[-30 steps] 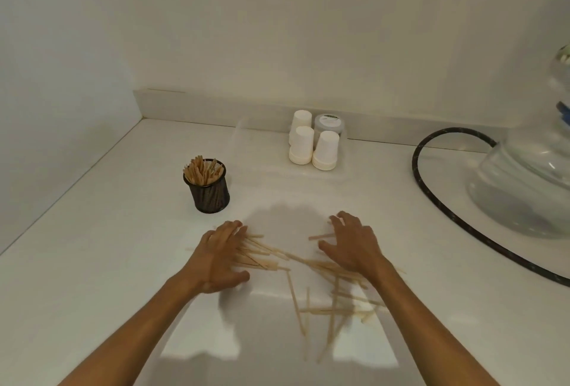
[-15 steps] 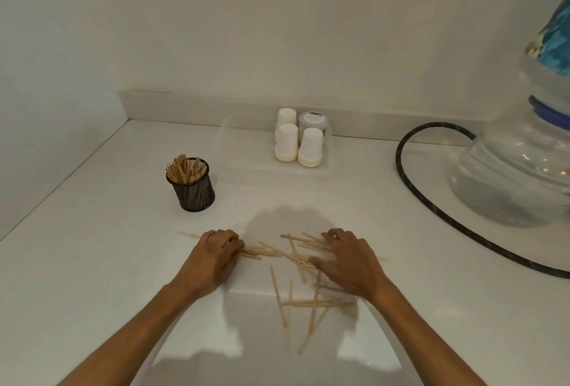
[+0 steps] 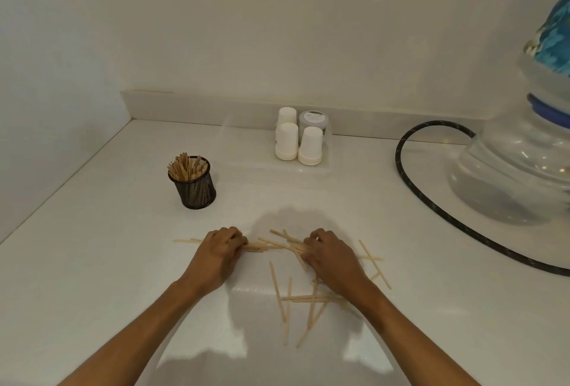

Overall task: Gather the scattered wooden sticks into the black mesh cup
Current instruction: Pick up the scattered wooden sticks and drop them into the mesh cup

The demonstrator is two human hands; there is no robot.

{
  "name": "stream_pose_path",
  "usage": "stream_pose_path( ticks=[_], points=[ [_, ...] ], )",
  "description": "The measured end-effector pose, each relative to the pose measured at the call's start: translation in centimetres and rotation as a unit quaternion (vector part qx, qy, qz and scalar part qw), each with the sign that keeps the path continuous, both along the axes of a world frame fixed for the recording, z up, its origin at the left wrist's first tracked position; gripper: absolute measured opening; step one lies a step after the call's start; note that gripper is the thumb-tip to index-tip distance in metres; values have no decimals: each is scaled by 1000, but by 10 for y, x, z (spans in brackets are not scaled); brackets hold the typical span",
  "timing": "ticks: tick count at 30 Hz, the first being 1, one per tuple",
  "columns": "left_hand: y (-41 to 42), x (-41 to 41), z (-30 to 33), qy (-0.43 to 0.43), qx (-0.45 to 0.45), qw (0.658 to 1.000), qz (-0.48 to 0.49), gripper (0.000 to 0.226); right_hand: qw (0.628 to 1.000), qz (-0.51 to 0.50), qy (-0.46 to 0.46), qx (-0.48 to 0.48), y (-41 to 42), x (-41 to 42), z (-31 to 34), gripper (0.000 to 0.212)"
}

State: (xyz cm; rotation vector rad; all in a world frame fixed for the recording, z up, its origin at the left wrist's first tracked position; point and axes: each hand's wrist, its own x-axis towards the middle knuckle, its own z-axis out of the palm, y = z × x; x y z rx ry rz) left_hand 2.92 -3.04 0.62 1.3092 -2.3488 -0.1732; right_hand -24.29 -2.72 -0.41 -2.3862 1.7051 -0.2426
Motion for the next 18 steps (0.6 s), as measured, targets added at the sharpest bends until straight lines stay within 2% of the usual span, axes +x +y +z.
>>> stream_pose_path(
  ticks=[6, 9, 14, 16, 18],
  points=[
    [-3, 0, -3, 21, 25, 999, 14, 8, 999, -2, 19, -35, -5, 9, 0, 28],
    [-4, 0, -4, 0, 25, 1000, 4, 9, 997, 2, 58, -52, -7, 13, 0, 27],
    [-7, 0, -11, -14, 19, 1000, -6, 15, 995, 14, 68, -70, -8, 10, 0, 27],
    [-7, 1, -12, -1, 26, 1000, -4, 19, 995, -3, 34, -89, -11, 8, 5, 20],
    [-10, 2, -12, 12, 32, 999, 4, 18, 992, -23, -66, -106, -13, 5, 9, 21]
  ],
)
